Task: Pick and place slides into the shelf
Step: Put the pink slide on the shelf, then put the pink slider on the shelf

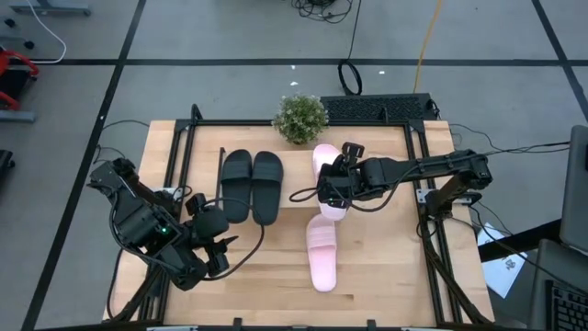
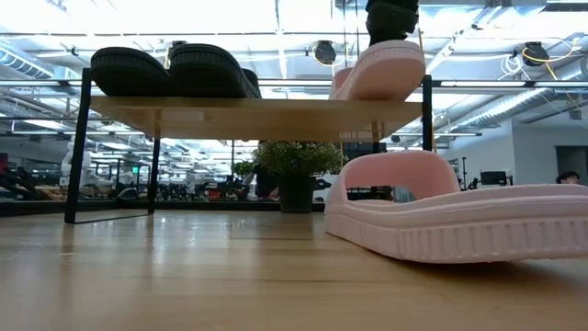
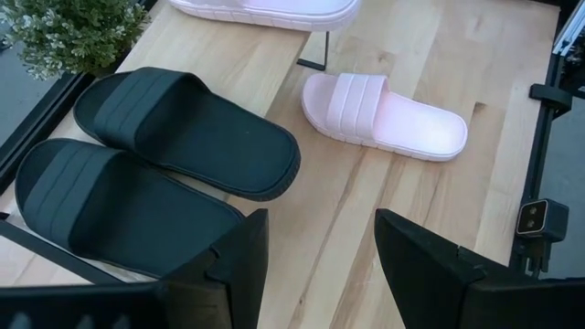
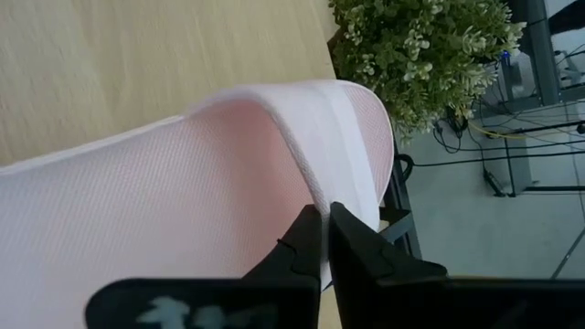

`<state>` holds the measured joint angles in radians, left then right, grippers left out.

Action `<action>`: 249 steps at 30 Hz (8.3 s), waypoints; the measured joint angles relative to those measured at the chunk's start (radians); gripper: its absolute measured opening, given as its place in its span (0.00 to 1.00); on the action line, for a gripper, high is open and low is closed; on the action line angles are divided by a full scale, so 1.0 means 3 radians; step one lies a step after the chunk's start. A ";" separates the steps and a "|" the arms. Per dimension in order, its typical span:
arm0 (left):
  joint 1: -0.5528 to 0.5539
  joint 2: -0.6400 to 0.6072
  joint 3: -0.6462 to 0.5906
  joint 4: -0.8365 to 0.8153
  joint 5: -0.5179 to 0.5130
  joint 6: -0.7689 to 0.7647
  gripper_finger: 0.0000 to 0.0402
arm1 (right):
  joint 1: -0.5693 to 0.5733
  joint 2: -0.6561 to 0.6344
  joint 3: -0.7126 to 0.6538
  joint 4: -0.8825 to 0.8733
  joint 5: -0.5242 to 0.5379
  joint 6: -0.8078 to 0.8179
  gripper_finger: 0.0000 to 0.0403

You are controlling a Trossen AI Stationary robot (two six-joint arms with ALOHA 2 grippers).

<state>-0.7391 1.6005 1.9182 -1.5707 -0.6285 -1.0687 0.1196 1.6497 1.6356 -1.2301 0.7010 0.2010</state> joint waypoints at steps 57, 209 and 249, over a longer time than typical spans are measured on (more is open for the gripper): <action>0.0000 0.0000 0.0000 0.0000 -0.0029 -0.0043 0.49 | 0.0108 -0.0022 -0.0191 -0.0014 0.0105 -0.0139 0.00; -0.0006 -0.0001 0.0000 0.0027 0.0085 0.0587 0.49 | 0.1919 0.0623 -0.0305 0.0366 -0.0500 0.1935 0.53; -0.0006 0.0000 0.0000 0.0013 0.0084 0.0641 0.49 | 0.1787 0.0622 -0.1318 0.1725 0.0116 0.2394 0.53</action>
<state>-0.7410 1.6004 1.9182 -1.5669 -0.6034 -0.8764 0.6556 1.8363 1.2403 -0.7126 0.7357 0.9193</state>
